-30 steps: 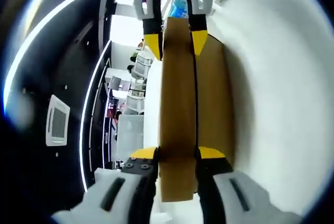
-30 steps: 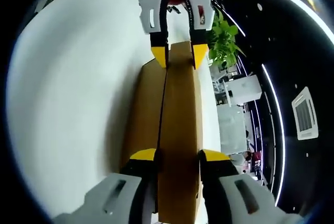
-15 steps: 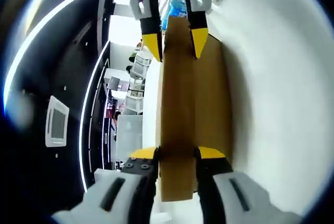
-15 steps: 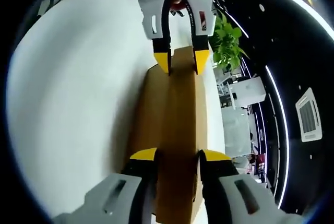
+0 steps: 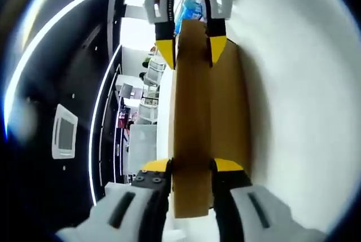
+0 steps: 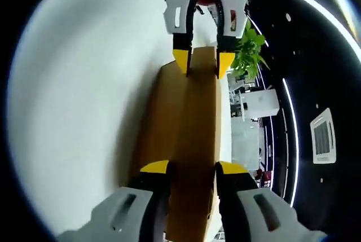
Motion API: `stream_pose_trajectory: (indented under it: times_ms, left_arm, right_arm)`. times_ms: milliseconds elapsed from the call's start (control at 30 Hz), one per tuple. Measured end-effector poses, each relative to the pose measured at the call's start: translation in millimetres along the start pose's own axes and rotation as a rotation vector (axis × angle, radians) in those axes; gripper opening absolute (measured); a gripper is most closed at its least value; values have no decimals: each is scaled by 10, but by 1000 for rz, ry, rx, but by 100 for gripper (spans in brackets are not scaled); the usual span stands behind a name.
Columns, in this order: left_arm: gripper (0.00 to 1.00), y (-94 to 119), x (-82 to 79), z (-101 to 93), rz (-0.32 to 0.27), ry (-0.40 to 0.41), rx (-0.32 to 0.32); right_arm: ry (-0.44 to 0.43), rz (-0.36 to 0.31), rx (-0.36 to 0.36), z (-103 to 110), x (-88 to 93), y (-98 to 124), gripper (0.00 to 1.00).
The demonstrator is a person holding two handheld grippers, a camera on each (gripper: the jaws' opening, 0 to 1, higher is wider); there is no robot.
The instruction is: Operate the shoe box by opening the lid, removing the specified soft item, and placing it in the target area until the item is outside and the box remains undamaged.
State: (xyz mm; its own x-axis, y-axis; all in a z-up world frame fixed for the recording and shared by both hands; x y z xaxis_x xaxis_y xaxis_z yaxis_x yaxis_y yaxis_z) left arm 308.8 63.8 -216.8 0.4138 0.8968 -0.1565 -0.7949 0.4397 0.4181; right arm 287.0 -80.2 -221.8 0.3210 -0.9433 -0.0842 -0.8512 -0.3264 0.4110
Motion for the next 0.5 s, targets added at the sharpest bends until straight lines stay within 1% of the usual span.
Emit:
stream_pose_trajectory:
  times_ms: [33, 267, 500]
  left_arm:
    - [29, -2, 4, -12, 0, 2, -5]
    - [28, -8, 9, -54, -4, 5, -27]
    - [28, -17, 6, -97, -5, 21, -23]
  right_arm:
    - [18, -2, 12, 9, -2, 1, 31]
    - [7, -11, 27, 28, 7, -4, 30]
    - [25, -24, 36, 69, 30, -37, 30]
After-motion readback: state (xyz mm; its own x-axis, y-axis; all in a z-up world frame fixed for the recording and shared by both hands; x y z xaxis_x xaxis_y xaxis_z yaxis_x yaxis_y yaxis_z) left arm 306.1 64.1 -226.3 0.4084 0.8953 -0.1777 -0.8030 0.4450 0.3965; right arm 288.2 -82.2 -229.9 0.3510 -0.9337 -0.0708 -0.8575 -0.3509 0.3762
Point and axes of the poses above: the point that each gripper's makers call its tool centre point, and the gripper's own axes: y roughly backward along the fingers, z roughly to its left, x roughly out of its underside, the point moved 5 cm from there along y, roughly backward along the fingers, and after that the axes turned 1 degree about x, right-handed, at the moved point
